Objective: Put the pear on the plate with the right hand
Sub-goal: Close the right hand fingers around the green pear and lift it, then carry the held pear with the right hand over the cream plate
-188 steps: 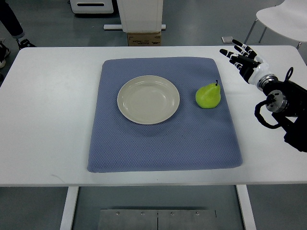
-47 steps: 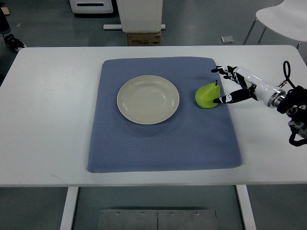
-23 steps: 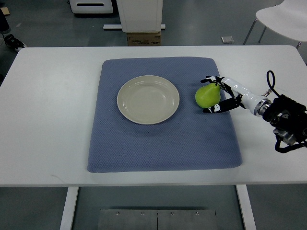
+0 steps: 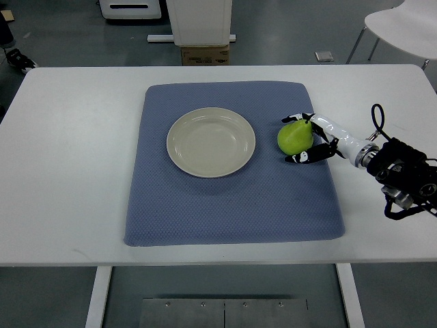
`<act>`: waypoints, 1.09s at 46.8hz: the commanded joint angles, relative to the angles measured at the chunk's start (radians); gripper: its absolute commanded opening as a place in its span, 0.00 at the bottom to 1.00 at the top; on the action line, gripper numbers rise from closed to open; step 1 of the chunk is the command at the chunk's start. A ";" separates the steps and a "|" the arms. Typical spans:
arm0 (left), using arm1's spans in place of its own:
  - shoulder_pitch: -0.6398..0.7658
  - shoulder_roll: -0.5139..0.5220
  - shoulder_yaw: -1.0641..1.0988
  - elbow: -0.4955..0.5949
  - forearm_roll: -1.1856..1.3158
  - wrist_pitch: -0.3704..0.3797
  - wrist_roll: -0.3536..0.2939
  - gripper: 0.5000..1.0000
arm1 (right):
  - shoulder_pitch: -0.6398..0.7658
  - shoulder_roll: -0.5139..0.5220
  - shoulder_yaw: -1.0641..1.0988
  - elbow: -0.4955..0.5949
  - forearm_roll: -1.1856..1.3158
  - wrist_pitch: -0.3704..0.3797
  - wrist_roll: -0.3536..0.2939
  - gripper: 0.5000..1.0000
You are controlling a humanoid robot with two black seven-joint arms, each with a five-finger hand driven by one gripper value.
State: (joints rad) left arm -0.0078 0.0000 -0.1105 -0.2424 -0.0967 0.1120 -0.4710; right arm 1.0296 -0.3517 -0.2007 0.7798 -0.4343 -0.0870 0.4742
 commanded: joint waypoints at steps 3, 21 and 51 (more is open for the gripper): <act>0.000 0.000 0.000 0.000 0.000 0.000 0.000 1.00 | 0.001 0.005 -0.003 -0.002 -0.001 -0.011 -0.008 0.72; 0.000 0.000 0.000 0.000 0.000 0.000 0.000 1.00 | 0.021 0.051 -0.072 -0.057 0.020 -0.017 -0.014 0.00; 0.000 0.000 0.000 0.000 0.000 0.000 0.000 1.00 | 0.109 -0.026 -0.060 -0.060 0.111 0.009 -0.008 0.00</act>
State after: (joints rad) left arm -0.0077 0.0000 -0.1105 -0.2423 -0.0970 0.1120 -0.4710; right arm 1.1233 -0.3692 -0.2597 0.7197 -0.3321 -0.0851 0.4650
